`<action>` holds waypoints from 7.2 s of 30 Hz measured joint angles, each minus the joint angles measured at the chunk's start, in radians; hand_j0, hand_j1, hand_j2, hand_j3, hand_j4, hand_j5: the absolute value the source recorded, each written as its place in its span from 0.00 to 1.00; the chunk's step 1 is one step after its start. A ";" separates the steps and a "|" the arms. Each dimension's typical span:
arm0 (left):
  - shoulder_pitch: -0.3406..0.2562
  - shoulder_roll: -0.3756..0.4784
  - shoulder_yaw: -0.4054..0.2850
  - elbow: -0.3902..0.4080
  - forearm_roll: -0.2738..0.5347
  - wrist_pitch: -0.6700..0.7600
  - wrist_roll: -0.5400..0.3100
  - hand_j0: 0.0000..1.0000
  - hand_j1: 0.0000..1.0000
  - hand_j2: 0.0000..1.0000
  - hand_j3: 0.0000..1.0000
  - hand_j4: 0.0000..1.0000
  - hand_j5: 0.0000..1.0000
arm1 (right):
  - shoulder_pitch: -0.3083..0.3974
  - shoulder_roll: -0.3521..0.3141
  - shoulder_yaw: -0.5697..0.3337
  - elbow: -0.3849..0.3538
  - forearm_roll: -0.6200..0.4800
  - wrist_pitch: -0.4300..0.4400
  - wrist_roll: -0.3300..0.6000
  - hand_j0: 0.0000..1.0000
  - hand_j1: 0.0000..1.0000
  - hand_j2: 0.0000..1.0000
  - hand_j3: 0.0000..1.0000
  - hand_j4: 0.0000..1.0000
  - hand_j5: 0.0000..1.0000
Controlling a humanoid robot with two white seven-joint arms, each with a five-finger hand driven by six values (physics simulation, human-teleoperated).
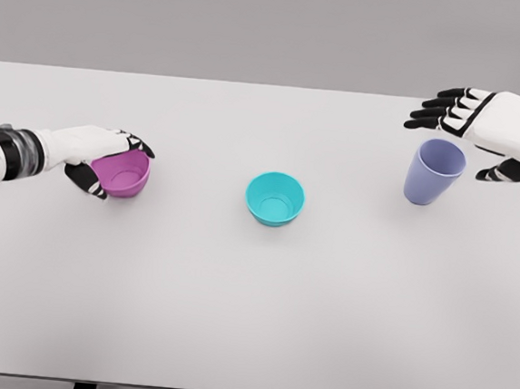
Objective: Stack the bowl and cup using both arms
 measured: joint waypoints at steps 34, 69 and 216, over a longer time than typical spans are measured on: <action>-0.058 -0.013 -0.001 -0.107 0.003 -0.007 -0.001 0.71 0.71 0.71 0.71 0.71 0.71 | 0.000 0.001 0.000 0.000 0.000 0.000 0.000 1.00 1.00 1.00 1.00 1.00 1.00; -0.123 -0.151 -0.056 -0.154 -0.004 -0.010 -0.001 0.71 0.71 0.71 0.71 0.71 0.71 | 0.000 0.001 0.000 0.000 0.000 0.000 0.000 1.00 1.00 1.00 1.00 1.00 1.00; 0.152 0.228 0.152 0.143 1.028 -0.666 0.000 1.00 1.00 1.00 1.00 1.00 1.00 | -0.327 0.208 0.403 0.490 0.271 0.000 -0.001 0.64 0.64 0.64 0.64 0.64 0.64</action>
